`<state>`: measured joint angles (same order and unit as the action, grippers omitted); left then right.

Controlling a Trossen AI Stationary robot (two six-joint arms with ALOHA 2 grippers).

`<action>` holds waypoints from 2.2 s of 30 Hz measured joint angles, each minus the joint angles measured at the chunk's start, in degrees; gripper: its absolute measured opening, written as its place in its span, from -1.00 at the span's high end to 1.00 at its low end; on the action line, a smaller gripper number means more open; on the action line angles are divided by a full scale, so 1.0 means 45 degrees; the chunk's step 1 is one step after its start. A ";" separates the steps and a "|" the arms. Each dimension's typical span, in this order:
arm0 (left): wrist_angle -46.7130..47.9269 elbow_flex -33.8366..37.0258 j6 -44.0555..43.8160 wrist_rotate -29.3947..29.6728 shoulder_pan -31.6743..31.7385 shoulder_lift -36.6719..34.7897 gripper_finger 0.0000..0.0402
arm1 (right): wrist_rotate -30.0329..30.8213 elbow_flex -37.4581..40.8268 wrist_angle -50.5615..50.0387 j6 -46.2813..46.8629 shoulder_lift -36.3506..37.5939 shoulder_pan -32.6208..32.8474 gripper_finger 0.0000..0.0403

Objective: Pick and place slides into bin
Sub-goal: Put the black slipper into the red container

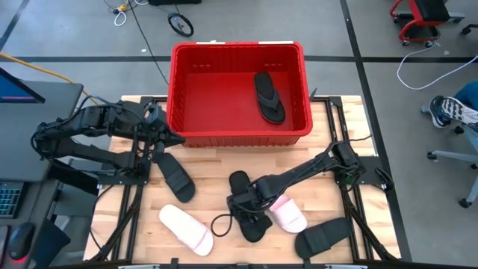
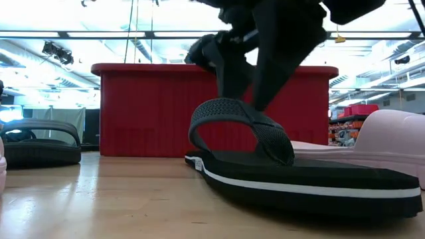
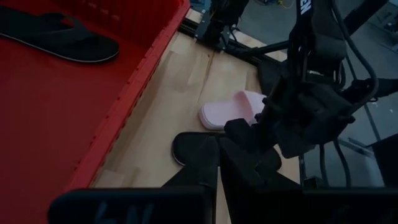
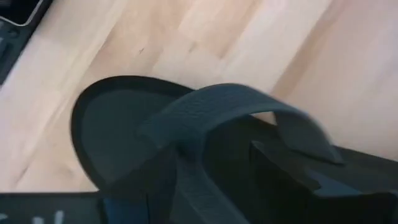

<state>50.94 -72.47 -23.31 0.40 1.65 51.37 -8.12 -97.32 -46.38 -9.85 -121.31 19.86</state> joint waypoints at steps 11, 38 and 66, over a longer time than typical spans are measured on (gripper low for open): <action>0.0338 -0.0005 0.0034 0.0000 0.0000 0.0000 0.95 | -0.2064 -0.0004 -0.0003 0.0222 -0.0161 0.0045 0.03; 0.0322 -0.0005 -0.0019 -0.0003 -0.0005 0.0005 0.89 | -0.0796 -0.0185 -0.0110 0.3676 0.5621 -0.1057 0.97; -0.1881 -0.0005 0.0767 0.0005 0.0019 0.0005 0.96 | -0.0179 -0.0189 -0.1668 -0.8370 0.6427 -1.1478 0.98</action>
<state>42.48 -72.49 -19.86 0.43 1.74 51.40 -8.92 -98.17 -53.89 -47.51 -92.39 -31.79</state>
